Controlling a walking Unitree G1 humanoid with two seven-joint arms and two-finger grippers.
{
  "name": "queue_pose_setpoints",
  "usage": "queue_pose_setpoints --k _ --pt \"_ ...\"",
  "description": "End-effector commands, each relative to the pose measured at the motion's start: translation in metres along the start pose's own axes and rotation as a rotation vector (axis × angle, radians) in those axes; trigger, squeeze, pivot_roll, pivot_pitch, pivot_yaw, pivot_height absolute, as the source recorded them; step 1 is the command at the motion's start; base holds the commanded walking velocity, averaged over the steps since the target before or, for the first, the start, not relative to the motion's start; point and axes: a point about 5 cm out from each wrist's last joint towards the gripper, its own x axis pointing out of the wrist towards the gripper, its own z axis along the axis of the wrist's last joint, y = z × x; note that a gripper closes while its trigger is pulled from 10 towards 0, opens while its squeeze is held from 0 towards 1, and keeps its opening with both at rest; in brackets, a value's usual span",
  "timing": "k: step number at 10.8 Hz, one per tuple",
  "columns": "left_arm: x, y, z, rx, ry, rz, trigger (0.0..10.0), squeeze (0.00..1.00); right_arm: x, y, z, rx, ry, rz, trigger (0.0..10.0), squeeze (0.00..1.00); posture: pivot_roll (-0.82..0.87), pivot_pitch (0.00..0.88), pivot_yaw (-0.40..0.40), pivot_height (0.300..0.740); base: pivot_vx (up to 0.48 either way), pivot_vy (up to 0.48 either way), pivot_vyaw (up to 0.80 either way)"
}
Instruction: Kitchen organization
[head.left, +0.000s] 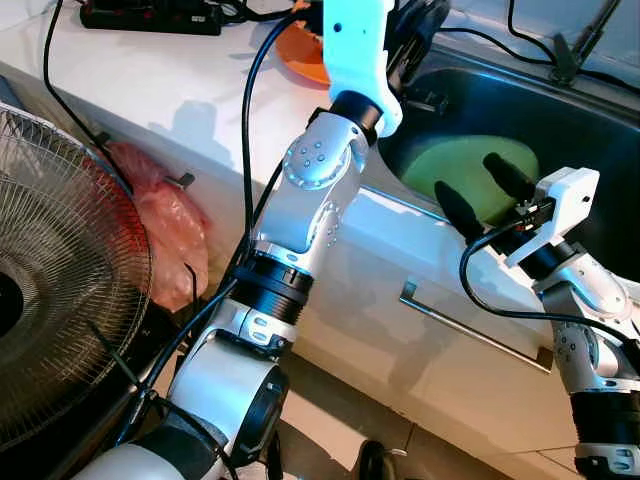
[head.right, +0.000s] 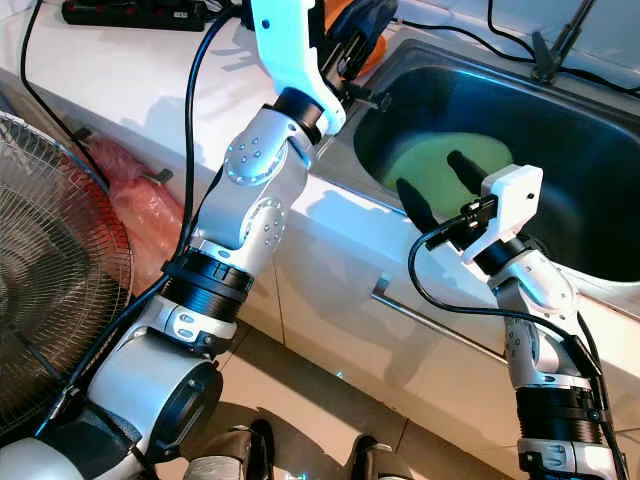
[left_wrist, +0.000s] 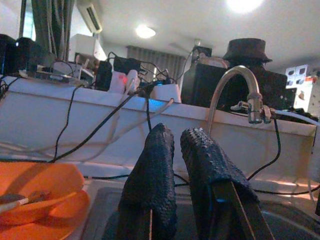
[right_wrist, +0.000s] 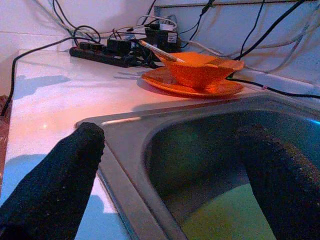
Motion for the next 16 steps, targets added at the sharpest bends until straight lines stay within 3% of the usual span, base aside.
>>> queue_pose_setpoints --k 1,2,3,4,7,9,11,14,16 --pt "0.007 -0.019 0.001 -0.007 -0.014 -0.06 10.0 0.0 -0.005 -0.002 0.0 -0.006 0.006 -0.015 10.0 0.0 -0.01 0.177 -0.014 0.74 0.0 0.0 0.0" --pt "0.006 -0.016 -0.001 -0.006 -0.013 -0.05 10.0 0.0 -0.005 -0.002 -0.001 -0.004 0.007 -0.016 10.0 0.0 -0.01 0.174 -0.012 0.74 0.0 0.0 0.0" --pt "-0.008 0.0 -0.017 -0.014 0.042 0.009 10.0 0.0 -0.004 -0.001 -0.001 -0.001 0.008 -0.021 10.0 0.0 -0.01 0.171 -0.008 0.74 0.0 0.0 0.0" --pt "-0.012 0.003 -0.021 -0.011 0.053 0.019 10.0 0.0 -0.004 0.0 -0.002 0.0 0.009 -0.022 10.0 0.0 -0.01 0.167 -0.008 0.74 0.0 0.0 0.0" --pt "-0.049 0.035 -0.048 0.052 0.155 0.164 10.0 0.0 0.008 0.003 -0.003 0.031 -0.03 -0.099 10.0 0.0 0.0 0.152 -0.001 0.74 0.0 0.0 0.0" --pt "-0.072 0.06 -0.048 0.094 0.168 0.254 10.0 0.0 0.017 0.016 -0.007 0.061 -0.043 -0.084 10.0 0.0 0.02 0.127 0.004 0.74 0.0 0.0 0.0" --pt "-0.088 0.075 -0.042 0.111 0.165 0.334 10.0 0.0 0.022 0.012 -0.007 0.074 -0.061 -0.174 10.0 0.0 0.03 0.113 0.014 0.74 0.0 0.0 0.0" --pt "-0.129 0.108 -0.041 0.188 0.226 0.501 10.0 0.0 0.032 0.011 0.0 0.056 -0.087 -0.263 10.0 0.0 0.03 0.09 0.016 0.74 0.0 0.0 0.0" --pt "-0.142 0.112 -0.049 0.226 0.284 0.52 10.0 0.0 0.033 0.012 -0.005 0.078 -0.083 -0.281 10.0 0.0 0.04 0.081 0.015 0.74 0.0 0.0 0.0"
